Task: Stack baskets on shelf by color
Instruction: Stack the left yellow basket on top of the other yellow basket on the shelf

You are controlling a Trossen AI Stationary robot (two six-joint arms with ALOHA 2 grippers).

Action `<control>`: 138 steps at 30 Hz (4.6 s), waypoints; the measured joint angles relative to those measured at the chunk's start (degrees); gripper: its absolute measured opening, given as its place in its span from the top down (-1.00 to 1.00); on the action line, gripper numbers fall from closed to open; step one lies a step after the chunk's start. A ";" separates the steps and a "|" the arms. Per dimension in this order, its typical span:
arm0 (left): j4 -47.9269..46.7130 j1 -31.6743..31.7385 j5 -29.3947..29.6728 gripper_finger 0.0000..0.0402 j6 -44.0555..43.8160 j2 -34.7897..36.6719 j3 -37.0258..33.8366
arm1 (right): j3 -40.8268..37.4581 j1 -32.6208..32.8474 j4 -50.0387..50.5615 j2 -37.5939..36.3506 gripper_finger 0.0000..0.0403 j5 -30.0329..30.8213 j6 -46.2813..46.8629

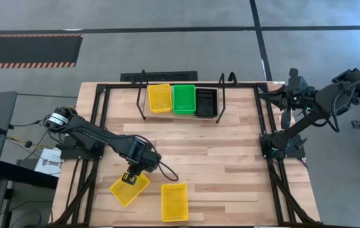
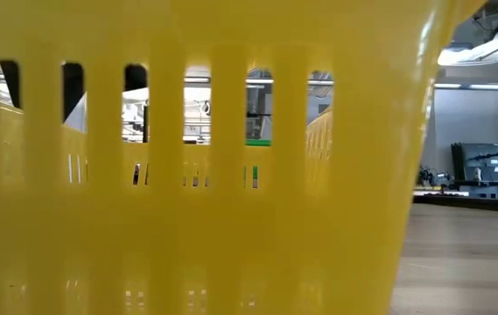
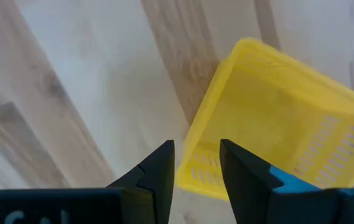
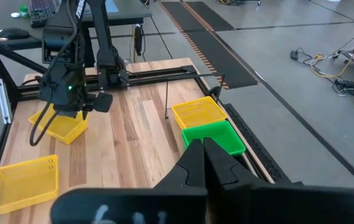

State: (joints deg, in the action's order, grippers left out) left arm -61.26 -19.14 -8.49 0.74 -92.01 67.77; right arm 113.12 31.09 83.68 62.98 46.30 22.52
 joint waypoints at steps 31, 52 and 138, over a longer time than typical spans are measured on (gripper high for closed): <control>5.52 -1.78 -1.18 0.29 2.20 -0.10 -4.33 | 0.00 0.00 0.04 0.04 0.99 -1.03 -0.50; 4.99 3.60 -1.30 0.94 -7.47 -9.99 -5.34 | 0.00 -0.02 -0.29 0.39 0.99 -1.40 -0.08; -18.80 60.30 11.91 1.00 28.62 -22.83 48.24 | -0.02 -3.87 -0.81 8.70 0.99 7.63 7.45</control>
State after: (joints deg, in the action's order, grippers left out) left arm -80.07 41.15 3.43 29.36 -114.84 116.01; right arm 113.10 27.22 82.87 71.68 53.93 29.98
